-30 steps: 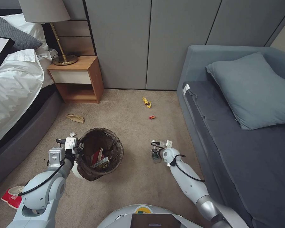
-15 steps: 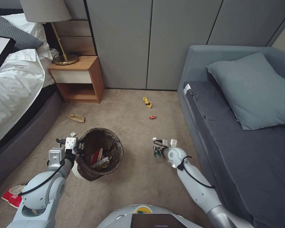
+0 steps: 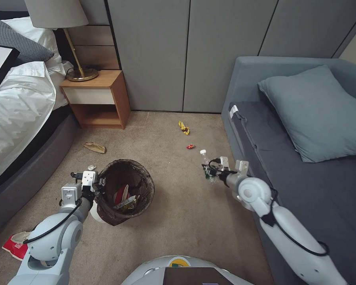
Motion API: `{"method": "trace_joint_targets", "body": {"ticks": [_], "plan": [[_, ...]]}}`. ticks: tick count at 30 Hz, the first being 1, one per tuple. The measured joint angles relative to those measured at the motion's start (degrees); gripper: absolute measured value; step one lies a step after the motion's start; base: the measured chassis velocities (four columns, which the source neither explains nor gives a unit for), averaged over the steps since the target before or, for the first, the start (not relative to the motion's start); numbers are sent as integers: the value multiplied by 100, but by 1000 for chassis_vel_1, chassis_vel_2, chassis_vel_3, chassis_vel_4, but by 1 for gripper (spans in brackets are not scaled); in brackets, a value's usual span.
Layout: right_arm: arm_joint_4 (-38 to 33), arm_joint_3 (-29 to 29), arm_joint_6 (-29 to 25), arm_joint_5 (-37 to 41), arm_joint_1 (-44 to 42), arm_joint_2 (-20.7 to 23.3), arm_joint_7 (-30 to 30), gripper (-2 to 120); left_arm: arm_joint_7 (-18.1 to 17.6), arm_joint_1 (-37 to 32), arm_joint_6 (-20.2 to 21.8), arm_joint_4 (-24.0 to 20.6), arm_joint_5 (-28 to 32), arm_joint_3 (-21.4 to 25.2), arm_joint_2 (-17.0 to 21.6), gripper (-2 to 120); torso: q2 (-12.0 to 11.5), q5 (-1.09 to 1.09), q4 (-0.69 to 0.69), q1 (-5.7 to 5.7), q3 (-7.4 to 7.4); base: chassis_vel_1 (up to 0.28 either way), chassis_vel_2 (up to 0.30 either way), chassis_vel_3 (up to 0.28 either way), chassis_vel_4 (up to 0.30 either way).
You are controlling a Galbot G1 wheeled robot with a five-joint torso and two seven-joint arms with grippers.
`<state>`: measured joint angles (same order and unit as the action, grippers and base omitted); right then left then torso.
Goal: Pick up the trash bin, then pick up the garbage from the floor and place it into the trash bin.
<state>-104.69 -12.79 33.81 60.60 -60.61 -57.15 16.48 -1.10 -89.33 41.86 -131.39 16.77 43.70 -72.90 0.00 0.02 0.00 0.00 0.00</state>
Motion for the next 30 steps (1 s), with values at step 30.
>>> {"method": "trace_joint_targets", "body": {"ticks": [30], "plan": [[-2693,1866,-301,497,2091,1277,-1356,30,-10,137,-1,227,-144,-144,-129,7,0,-2,1,0,0,0,0,0,0]]}}
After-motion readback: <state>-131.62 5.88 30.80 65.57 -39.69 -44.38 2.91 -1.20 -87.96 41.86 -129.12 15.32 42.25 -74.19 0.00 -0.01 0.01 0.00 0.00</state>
